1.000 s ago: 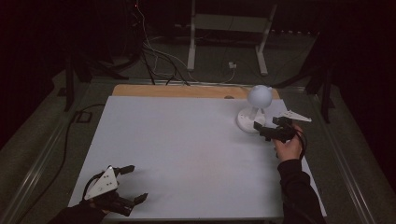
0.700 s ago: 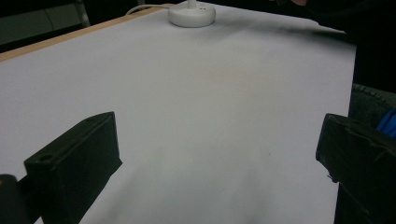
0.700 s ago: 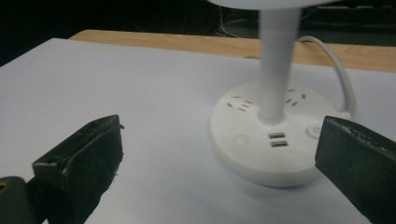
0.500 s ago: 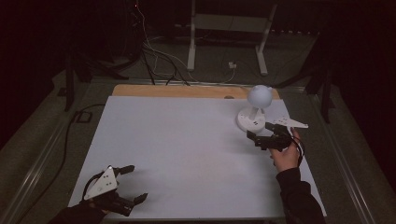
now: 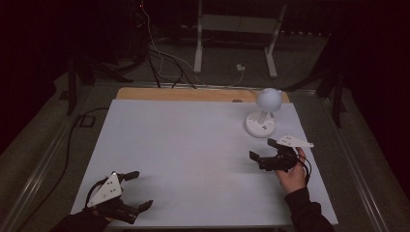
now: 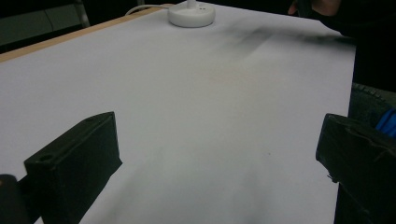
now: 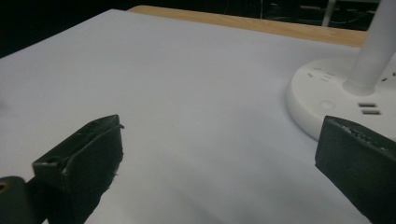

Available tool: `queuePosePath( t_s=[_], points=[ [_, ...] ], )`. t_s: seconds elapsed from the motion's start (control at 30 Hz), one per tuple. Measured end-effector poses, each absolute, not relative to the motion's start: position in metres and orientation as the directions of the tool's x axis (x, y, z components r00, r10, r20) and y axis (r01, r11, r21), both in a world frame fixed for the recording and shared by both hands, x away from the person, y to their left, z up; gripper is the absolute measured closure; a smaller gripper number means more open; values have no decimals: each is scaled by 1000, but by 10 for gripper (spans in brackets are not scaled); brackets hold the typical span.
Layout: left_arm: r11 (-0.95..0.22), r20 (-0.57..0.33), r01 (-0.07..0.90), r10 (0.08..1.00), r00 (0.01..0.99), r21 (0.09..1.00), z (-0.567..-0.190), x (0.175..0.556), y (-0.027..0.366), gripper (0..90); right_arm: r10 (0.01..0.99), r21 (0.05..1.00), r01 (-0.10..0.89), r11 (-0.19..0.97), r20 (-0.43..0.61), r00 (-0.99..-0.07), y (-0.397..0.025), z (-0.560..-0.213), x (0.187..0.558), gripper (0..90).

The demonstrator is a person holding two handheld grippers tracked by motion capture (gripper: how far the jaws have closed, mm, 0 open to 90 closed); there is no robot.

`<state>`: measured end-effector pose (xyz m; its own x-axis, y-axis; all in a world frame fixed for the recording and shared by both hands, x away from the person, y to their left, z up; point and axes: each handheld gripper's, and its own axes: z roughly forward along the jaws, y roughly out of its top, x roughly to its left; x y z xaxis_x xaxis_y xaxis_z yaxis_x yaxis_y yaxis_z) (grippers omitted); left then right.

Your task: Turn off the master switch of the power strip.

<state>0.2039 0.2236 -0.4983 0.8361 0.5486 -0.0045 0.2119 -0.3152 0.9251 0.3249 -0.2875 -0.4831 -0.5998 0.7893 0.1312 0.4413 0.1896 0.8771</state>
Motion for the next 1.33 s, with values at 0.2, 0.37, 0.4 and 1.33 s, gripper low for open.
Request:
queuePosePath(
  t_s=[0.2, 0.37, 0.4, 1.33],
  points=[
    [-317, -3, 210, 545, 838, 925, -498, 204, 223, 2, 743, 878, 417, 236, 114, -660, -283, -493, 309, 6],
    [-317, -3, 209, 544, 839, 925, -498, 204, 223, 2, 716, 865, 428, 263, 123, -687, -282, -501, 297, 6],
    [-318, -3, 209, 544, 839, 925, -498, 204, 223, 2, 712, 864, 429, 263, 127, -691, -282, -501, 295, 7],
    [-324, -1, 210, 542, 841, 922, -499, 203, 222, 2, 665, 807, 428, 406, 61, -745, -289, -520, 261, 7]
  ],
)
